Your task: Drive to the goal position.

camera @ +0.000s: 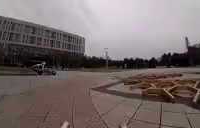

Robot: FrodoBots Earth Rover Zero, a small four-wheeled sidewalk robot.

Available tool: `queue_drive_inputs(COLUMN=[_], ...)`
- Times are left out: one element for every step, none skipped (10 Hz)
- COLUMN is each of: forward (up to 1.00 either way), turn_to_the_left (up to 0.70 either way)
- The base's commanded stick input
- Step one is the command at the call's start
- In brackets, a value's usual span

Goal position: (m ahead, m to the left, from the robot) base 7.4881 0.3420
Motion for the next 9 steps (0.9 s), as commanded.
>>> queue_drive_inputs(forward=[0.70,0.70,0.70,0.70,0.70,0.70,0.70,0.70,0.70], turn_to_the_left=[0.00,0.00,0.00,0.00,0.00,0.00,0.00,0.00,0.00])
